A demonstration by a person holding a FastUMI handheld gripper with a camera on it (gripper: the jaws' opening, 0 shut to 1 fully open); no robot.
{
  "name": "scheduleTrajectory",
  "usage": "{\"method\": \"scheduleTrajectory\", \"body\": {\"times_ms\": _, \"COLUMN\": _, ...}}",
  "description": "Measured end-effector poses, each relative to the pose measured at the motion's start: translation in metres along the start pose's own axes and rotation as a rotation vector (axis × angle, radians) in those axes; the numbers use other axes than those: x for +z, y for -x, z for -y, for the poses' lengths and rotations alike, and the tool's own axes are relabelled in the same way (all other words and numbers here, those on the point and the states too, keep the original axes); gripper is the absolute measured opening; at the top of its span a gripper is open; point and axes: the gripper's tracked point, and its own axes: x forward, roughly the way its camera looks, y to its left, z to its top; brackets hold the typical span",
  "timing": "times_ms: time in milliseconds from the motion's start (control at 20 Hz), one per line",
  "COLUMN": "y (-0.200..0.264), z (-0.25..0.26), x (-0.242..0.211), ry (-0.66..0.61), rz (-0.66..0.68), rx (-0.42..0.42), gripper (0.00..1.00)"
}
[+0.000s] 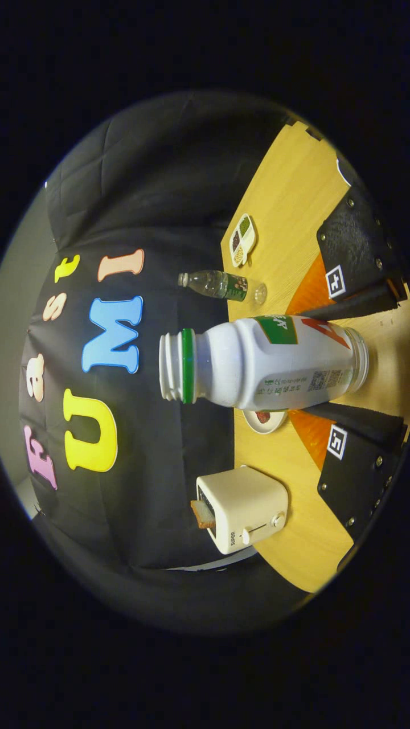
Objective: Take the bottle from table, then pour the juice into the cup, finally place the bottle on the coaster
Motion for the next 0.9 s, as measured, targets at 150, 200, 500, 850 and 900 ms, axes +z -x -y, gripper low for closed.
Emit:
{"method": "scheduleTrajectory", "body": {"times_ms": 150, "y": -0.023, "z": 0.002, "x": -0.002, "ry": 0.045, "rz": 0.002, "rx": -0.033, "gripper": 0.66}}
{"method": "scheduleTrajectory", "body": {"times_ms": 200, "y": -0.030, "z": 0.004, "x": -0.002, "ry": 0.061, "rz": 0.005, "rx": -0.048, "gripper": 0.66}}
{"method": "scheduleTrajectory", "body": {"times_ms": 500, "y": -0.065, "z": 0.006, "x": -0.012, "ry": 0.064, "rz": 0.016, "rx": -0.046, "gripper": 0.66}}
{"method": "scheduleTrajectory", "body": {"times_ms": 850, "y": -0.078, "z": 0.001, "x": -0.031, "ry": 0.053, "rz": -0.001, "rx": -0.020, "gripper": 0.68}}
{"method": "scheduleTrajectory", "body": {"times_ms": 900, "y": -0.078, "z": 0.004, "x": -0.032, "ry": 0.052, "rz": 0.000, "rx": -0.028, "gripper": 0.69}}
